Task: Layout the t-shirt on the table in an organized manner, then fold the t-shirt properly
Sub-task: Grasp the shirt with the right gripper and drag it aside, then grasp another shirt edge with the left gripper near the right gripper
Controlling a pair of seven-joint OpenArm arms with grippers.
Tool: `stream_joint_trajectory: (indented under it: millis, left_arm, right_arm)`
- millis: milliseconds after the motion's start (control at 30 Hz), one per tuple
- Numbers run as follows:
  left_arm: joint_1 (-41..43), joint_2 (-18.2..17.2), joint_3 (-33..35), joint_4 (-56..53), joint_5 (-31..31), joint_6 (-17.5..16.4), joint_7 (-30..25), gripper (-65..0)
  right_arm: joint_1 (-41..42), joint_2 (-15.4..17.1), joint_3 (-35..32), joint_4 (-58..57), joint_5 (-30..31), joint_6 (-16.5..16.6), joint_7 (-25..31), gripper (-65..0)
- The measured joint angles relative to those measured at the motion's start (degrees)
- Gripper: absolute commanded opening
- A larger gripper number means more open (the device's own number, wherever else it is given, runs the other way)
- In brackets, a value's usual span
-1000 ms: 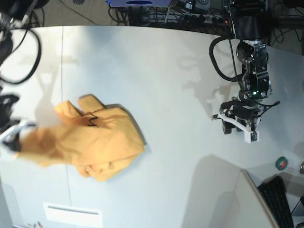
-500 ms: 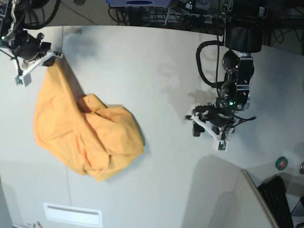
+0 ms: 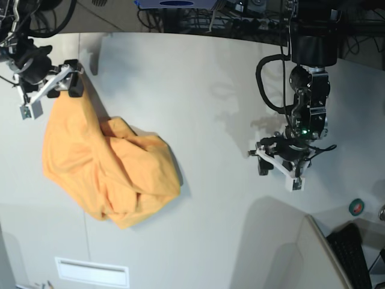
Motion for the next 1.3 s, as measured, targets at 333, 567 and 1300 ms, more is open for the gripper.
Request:
stream_joint_trajectory:
  millis: [333,567,1300]
  left_arm:
    - [-4.28,7.41,7.37,-4.00,-0.42,-0.20,0.22,-28.8]
    - [-6.34,11.02,9.49,-9.66,-0.52,-0.15,0.07,-29.3]
    - [-6.45,8.09,16.68,1.75,0.26,0.70,4.37,-29.8]
  right_arm:
    - [15.43,1.07,-10.88,-7.76,-14.84,0.37,1.18,-22.5]
    - [25.62,1.09,-15.17,-23.12,-19.02,0.20,0.59,-29.3]
    - [14.10,2.03,-39.50,-18.05,-19.39,0.20,0.87,-65.0]
